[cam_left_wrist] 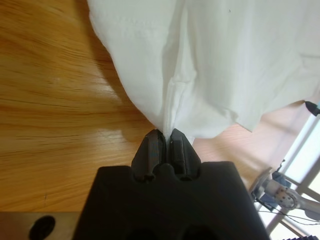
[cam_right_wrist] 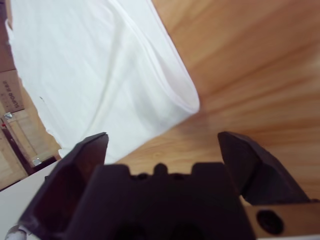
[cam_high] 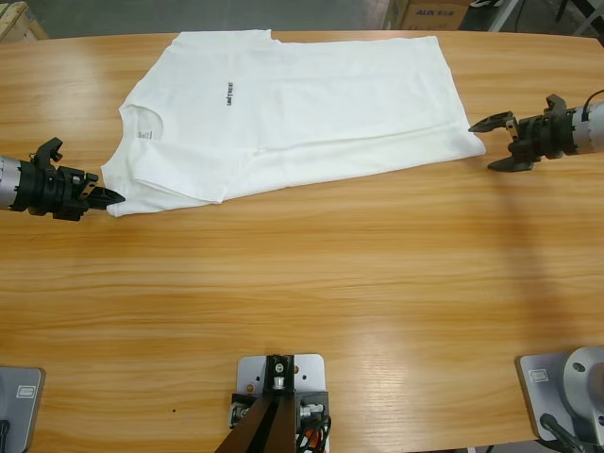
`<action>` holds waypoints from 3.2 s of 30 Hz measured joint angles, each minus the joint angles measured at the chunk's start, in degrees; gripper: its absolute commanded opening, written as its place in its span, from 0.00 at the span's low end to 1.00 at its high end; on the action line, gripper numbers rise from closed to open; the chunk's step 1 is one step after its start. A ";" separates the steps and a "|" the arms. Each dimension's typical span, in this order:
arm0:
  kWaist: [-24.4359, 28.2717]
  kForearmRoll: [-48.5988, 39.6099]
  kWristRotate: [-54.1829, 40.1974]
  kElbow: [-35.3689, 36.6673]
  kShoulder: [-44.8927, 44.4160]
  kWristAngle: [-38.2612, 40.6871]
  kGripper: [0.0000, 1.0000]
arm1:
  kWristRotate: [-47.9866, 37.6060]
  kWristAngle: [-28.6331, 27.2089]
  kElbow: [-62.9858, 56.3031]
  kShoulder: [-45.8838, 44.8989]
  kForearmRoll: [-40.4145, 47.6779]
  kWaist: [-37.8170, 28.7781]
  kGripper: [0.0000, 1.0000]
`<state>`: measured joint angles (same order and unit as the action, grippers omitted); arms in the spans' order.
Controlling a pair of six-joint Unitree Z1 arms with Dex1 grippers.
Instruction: Fold clothes
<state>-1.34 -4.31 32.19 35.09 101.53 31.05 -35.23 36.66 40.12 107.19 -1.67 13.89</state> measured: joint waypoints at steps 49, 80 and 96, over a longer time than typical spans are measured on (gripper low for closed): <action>1.89 0.00 -0.01 0.00 -9.47 0.00 0.00 | 1.38 4.24 -1.22 0.47 8.95 -0.10 0.00; 2.91 -7.78 7.03 -6.13 -22.30 -0.97 0.00 | -8.93 -1.67 -20.24 -29.21 -4.81 -0.10 0.00; 0.53 -18.47 17.03 -8.17 -30.00 -4.45 0.00 | -11.82 -3.54 -19.49 -33.58 -21.27 -0.10 0.00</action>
<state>-0.81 -22.78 49.22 26.91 71.52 26.61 -47.05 33.12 20.63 73.61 -22.94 13.79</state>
